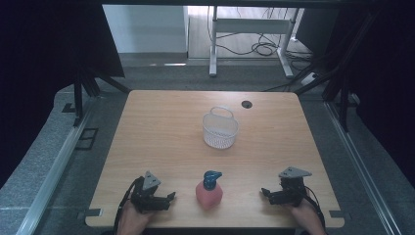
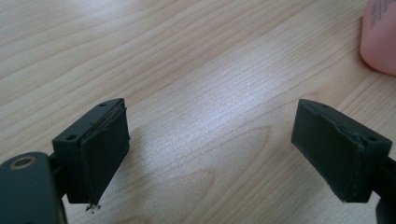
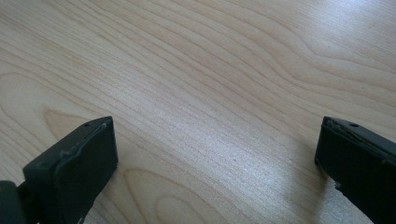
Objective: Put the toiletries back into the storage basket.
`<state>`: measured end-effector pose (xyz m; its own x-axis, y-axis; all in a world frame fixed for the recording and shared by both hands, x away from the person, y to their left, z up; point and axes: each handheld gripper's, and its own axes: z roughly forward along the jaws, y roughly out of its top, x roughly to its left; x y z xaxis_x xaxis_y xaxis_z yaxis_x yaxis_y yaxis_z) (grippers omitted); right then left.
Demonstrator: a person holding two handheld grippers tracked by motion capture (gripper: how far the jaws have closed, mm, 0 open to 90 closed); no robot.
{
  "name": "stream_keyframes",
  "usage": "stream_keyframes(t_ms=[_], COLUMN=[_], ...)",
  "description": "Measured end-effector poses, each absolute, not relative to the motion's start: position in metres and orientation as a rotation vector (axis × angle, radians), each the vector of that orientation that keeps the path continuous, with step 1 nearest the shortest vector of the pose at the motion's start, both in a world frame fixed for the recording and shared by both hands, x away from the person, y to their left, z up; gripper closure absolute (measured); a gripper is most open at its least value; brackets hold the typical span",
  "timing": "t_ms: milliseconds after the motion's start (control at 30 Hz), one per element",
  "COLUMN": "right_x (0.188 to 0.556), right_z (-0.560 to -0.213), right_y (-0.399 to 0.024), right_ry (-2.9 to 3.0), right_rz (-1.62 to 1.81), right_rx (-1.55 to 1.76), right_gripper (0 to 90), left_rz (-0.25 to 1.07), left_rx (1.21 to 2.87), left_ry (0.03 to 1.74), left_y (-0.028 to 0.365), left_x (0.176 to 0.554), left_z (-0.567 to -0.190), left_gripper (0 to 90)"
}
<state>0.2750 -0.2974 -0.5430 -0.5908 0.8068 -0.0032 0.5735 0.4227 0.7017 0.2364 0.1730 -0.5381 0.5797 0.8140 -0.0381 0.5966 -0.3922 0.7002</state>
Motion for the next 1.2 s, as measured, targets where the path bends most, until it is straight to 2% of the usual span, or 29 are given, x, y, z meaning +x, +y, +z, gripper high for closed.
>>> stream_keyframes(t_ms=[1200], right_x=[0.275], right_z=[-0.543], right_y=[-0.297], right_ry=[2.342], right_rz=[0.957], right_rx=[1.189], right_gripper=[0.0], left_rz=[0.346], left_rx=[2.132], left_ry=[0.956], left_y=[0.158], left_x=[0.223], left_z=[-0.506], left_gripper=[11.4])
